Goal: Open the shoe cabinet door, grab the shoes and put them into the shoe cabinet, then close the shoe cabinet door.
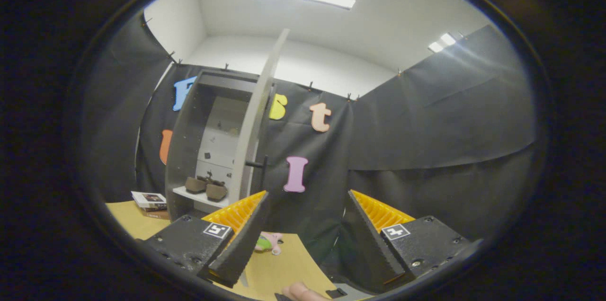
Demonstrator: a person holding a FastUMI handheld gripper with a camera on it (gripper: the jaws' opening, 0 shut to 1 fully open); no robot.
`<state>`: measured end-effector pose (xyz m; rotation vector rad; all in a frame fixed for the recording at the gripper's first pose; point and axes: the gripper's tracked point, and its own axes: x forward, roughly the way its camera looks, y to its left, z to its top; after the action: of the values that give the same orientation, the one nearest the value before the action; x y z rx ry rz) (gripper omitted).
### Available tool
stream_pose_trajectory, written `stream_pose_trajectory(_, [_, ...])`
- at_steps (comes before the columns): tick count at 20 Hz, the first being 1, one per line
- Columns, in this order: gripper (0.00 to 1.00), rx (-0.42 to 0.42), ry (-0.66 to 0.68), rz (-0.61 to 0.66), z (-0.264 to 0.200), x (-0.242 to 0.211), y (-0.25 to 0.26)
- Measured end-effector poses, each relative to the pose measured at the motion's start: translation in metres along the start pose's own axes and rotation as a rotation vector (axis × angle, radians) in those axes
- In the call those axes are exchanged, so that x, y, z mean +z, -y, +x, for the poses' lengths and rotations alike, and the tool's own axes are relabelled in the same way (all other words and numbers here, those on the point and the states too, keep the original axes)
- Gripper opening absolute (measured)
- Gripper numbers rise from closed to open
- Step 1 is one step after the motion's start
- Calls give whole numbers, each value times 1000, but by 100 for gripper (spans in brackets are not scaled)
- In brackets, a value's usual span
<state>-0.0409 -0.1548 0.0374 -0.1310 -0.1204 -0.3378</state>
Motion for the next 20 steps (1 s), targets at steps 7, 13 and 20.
stream_pose_trajectory(7, [100,56,-175,17,57,-61,14])
stream_pose_trajectory(13, [100,214,-286,55,81,-101,-45])
stream_pose_trajectory(20, [93,311,-295,53,72,-120,-83])
